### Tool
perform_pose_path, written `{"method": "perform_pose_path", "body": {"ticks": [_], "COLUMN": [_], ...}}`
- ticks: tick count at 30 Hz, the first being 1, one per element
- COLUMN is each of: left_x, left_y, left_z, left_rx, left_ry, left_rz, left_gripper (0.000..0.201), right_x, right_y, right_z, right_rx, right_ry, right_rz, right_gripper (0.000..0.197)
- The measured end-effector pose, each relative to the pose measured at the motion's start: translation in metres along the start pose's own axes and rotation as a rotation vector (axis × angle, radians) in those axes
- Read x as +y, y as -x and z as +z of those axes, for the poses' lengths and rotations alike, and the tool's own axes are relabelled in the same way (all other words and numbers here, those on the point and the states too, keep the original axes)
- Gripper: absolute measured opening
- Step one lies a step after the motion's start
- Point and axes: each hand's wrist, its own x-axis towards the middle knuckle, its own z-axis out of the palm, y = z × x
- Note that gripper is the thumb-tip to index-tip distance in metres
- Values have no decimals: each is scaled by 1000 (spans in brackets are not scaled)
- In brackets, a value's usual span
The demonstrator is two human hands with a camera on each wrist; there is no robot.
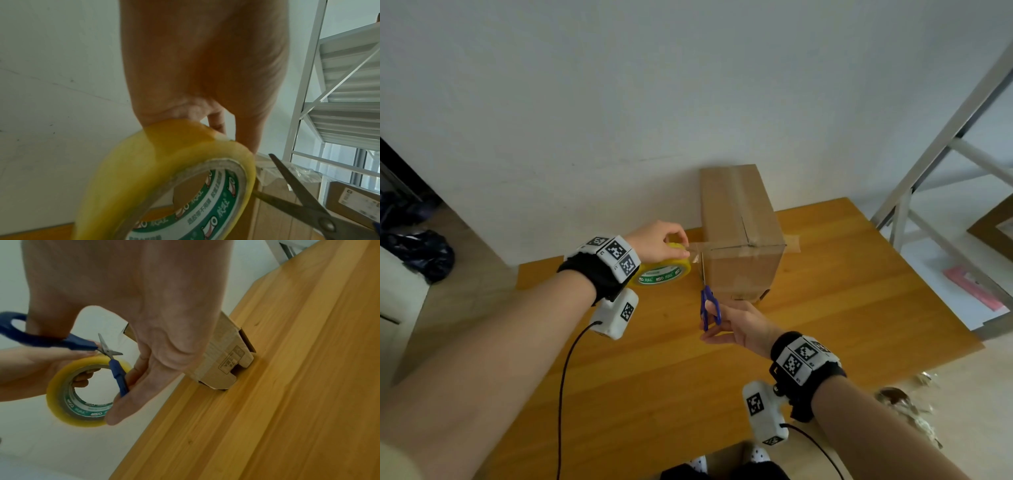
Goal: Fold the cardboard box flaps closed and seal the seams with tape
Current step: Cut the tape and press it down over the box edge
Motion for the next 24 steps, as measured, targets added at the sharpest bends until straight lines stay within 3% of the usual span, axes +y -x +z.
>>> {"method": "perform_pose_path", "body": {"ticks": [9,24], "left_x": [0,1], "left_y": [1,-3], "left_z": [4,7], "left_rx": [12,16], "left_ry": [14,9], "left_rz": [5,5], "left_gripper": [25,28], "right_x": [-2,0], "right_y": [-11,-10], "right_z": [2,0], "right_rx": [48,144], "right_ry": [45,172], "right_rz": [-39,-152], "right_gripper": [30,30]}}
